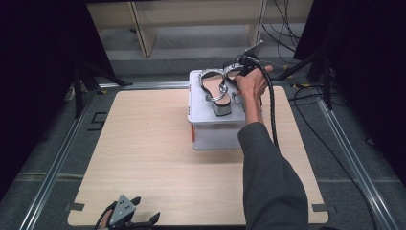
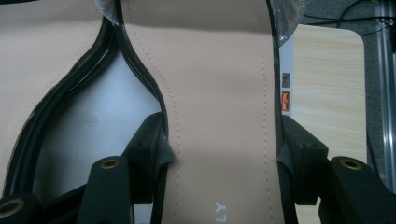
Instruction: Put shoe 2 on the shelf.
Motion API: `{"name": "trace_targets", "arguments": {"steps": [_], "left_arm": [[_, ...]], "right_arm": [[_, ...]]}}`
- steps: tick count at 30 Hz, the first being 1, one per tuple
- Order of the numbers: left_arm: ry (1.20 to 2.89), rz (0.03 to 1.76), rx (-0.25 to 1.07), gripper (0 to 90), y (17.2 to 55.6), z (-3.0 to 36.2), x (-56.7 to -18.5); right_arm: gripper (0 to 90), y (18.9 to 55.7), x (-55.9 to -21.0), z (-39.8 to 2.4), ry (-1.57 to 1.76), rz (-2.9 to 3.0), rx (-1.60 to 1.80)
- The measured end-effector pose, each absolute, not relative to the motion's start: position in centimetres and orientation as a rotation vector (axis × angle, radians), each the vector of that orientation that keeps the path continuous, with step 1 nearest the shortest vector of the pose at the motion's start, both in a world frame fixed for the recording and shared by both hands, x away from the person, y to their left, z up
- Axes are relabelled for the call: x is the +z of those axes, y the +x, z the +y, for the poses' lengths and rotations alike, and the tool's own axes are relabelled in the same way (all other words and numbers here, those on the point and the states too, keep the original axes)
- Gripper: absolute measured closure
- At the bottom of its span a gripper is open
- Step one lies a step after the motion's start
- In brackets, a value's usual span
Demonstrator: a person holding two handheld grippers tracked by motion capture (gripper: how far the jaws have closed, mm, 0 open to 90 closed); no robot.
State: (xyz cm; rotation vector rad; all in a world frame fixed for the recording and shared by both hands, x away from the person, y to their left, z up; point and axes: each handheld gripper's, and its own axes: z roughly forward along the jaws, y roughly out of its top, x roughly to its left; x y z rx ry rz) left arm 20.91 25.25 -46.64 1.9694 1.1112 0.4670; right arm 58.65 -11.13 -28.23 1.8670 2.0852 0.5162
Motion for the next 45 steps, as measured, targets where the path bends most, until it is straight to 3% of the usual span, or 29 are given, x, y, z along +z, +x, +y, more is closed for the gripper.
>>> {"name": "trace_targets", "arguments": {"steps": [9, 11, 18, 19, 35, 38, 45], "left_arm": [[1.967, 1.1, 0.468, 15.0, 20.8, 25.1, -46.5], [1.937, 1.107, 0.454, 15.0, 20.7, 24.9, -46.6], [1.939, 1.113, 0.451, 15.0, 20.8, 24.9, -46.7], [1.939, 1.116, 0.452, 14.9, 20.8, 24.9, -46.7], [1.944, 1.12, 0.453, 15.0, 20.8, 24.9, -46.8], [1.941, 1.119, 0.454, 14.9, 20.8, 25.0, -46.7], [1.977, 1.11, 0.47, 15.0, 20.9, 25.1, -46.7]], "right_arm": [[40.2, 58.9, -28.6, -10.8, 1.894, 2.055, 0.514], [31.0, 58.8, -28.3, -10.9, 1.934, 2.078, 0.569], [25.5, 58.1, -27.2, -11.6, 1.951, 2.101, 0.689], [21.2, 57.8, -26.8, -11.8, 1.946, 2.099, 0.696], [22.3, 56.9, -25.5, -11.7, 1.93, 2.212, 0.73], [28.4, 56.8, -25.3, -11.7, 1.916, 2.181, 0.798], [26.7, 57.0, -24.4, -12.0, 1.788, 2.057, 0.905]]}}
